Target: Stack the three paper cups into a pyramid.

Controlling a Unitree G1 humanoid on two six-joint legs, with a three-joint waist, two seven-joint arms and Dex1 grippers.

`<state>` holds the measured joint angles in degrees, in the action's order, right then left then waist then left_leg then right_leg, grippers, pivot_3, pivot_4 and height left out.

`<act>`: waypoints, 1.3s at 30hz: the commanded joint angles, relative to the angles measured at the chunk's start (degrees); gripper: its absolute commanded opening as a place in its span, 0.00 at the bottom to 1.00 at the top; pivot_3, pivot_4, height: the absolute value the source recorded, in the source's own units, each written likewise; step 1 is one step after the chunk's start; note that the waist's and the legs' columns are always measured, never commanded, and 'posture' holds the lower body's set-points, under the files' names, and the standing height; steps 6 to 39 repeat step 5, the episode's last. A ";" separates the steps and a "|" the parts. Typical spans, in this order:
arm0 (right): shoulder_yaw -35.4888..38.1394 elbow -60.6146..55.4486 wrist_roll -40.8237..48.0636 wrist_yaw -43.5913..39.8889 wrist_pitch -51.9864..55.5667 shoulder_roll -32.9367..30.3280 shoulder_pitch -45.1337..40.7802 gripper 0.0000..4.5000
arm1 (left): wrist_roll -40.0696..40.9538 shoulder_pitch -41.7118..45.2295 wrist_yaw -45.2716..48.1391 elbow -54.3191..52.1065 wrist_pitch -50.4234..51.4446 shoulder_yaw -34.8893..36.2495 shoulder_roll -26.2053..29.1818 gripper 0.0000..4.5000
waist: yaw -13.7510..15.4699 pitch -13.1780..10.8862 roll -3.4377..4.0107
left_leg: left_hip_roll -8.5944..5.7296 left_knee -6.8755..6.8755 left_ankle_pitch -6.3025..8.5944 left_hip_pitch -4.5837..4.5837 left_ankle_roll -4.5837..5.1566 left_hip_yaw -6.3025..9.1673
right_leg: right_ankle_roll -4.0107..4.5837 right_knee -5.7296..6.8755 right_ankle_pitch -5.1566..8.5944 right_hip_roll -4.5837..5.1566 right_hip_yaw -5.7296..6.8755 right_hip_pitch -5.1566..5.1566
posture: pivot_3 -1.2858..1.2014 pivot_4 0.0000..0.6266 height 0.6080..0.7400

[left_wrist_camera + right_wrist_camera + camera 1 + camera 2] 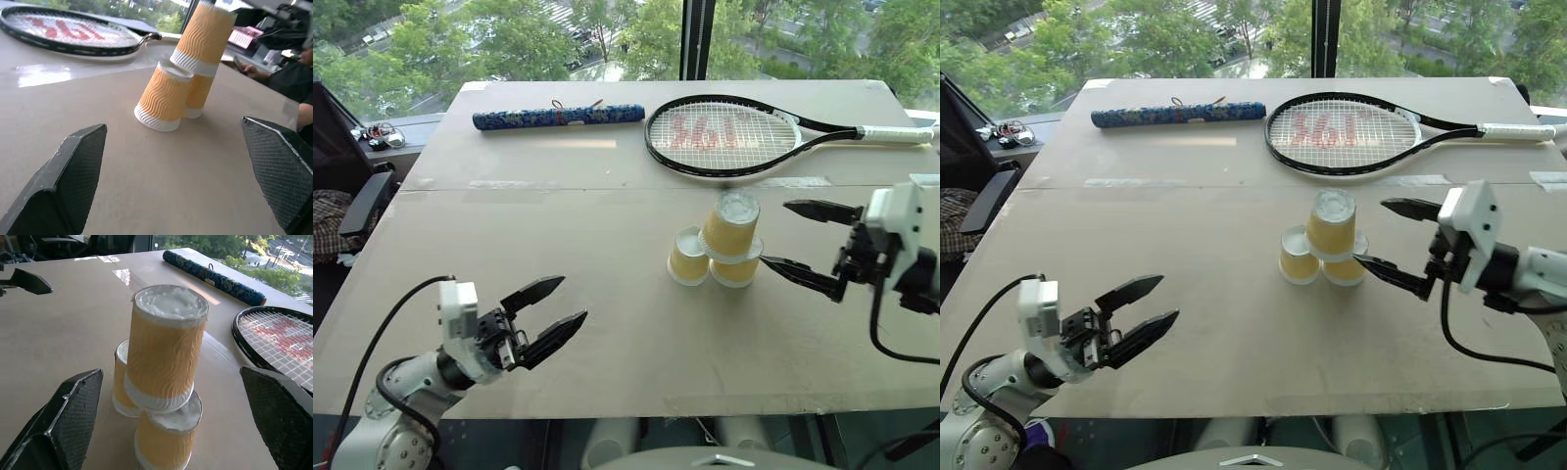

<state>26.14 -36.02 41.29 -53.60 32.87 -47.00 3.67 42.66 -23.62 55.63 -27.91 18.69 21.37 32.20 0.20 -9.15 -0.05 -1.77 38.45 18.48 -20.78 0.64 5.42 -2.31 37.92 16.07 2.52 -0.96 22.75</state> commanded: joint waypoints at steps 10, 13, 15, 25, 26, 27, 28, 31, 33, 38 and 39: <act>10.01 5.39 -7.18 -9.46 -12.30 3.46 21.40 0.99 | -3.96 -1.67 -1.54 -0.09 0.69 0.04 3.52 1.00 | 0.70 0.05 -0.05 | 0.01 0.01 0.01 0.08 0.01 -0.03 | 0.00 0.02 0.00 0.01 0.00 -0.08 | 0.52 0.24 1.00; 10.01 5.39 -7.18 -9.46 -12.30 3.46 21.40 0.99 | -3.96 -1.67 -1.54 -0.09 0.69 0.04 3.52 1.00 | 0.70 0.05 -0.05 | 0.01 0.01 0.01 0.08 0.01 -0.03 | 0.00 0.02 0.00 0.01 0.00 -0.08 | 0.52 0.24 1.00; 10.01 5.39 -7.18 -9.46 -12.30 3.46 21.40 0.99 | -3.96 -1.67 -1.54 -0.09 0.69 0.04 3.52 1.00 | 0.70 0.05 -0.05 | 0.01 0.01 0.01 0.08 0.01 -0.03 | 0.00 0.02 0.00 0.01 0.00 -0.08 | 0.52 0.24 1.00; 10.01 5.39 -7.18 -9.46 -12.30 3.46 21.40 0.99 | -3.96 -1.67 -1.54 -0.09 0.69 0.04 3.52 1.00 | 0.70 0.05 -0.05 | 0.01 0.01 0.01 0.08 0.01 -0.03 | 0.00 0.02 0.00 0.01 0.00 -0.08 | 0.52 0.24 1.00; 10.01 5.39 -7.18 -9.46 -12.30 3.46 21.40 0.99 | -3.96 -1.67 -1.54 -0.09 0.69 0.04 3.52 1.00 | 0.70 0.05 -0.05 | 0.01 0.01 0.01 0.08 0.01 -0.03 | 0.00 0.02 0.00 0.01 0.00 -0.08 | 0.52 0.24 1.00; 10.01 5.39 -7.18 -9.46 -12.30 3.46 21.40 0.99 | -3.96 -1.67 -1.54 -0.09 0.69 0.04 3.52 1.00 | 0.70 0.05 -0.05 | 0.01 0.01 0.01 0.08 0.01 -0.03 | 0.00 0.02 0.00 0.01 0.00 -0.08 | 0.52 0.24 1.00; 10.01 5.39 -7.18 -9.46 -12.30 3.46 21.40 0.99 | -3.96 -1.67 -1.54 -0.09 0.69 0.04 3.52 1.00 | 0.70 0.05 -0.05 | 0.01 0.01 0.01 0.08 0.01 -0.03 | 0.00 0.02 0.00 0.01 0.00 -0.08 | 0.52 0.24 1.00; 10.01 5.39 -7.18 -9.46 -12.30 3.46 21.40 0.99 | -3.96 -1.67 -1.54 -0.09 0.69 0.04 3.52 1.00 | 0.70 0.05 -0.05 | 0.01 0.01 0.01 0.08 0.01 -0.03 | 0.00 0.02 0.00 0.01 0.00 -0.08 | 0.52 0.24 1.00; 10.01 5.39 -7.18 -9.46 -12.30 3.46 21.40 0.99 | -3.96 -1.67 -1.54 -0.09 0.69 0.04 3.52 1.00 | 0.70 0.05 -0.05 | 0.01 0.01 0.01 0.08 0.01 -0.03 | 0.00 0.02 0.00 0.01 0.00 -0.08 | 0.52 0.24 1.00; 10.01 5.39 -7.18 -9.46 -12.30 3.46 21.40 0.99 | -3.96 -1.67 -1.54 -0.09 0.69 0.04 3.52 1.00 | 0.70 0.05 -0.05 | 0.01 0.01 0.01 0.08 0.01 -0.03 | 0.00 0.02 0.00 0.01 0.00 -0.08 | 0.52 0.24 1.00; 10.01 5.39 -7.18 -9.46 -12.30 3.46 21.40 0.99 | -3.96 -1.67 -1.54 -0.09 0.69 0.04 3.52 1.00 | 0.70 0.05 -0.05 | 0.01 0.01 0.01 0.08 0.01 -0.03 | 0.00 0.02 0.00 0.01 0.00 -0.08 | 0.52 0.24 1.00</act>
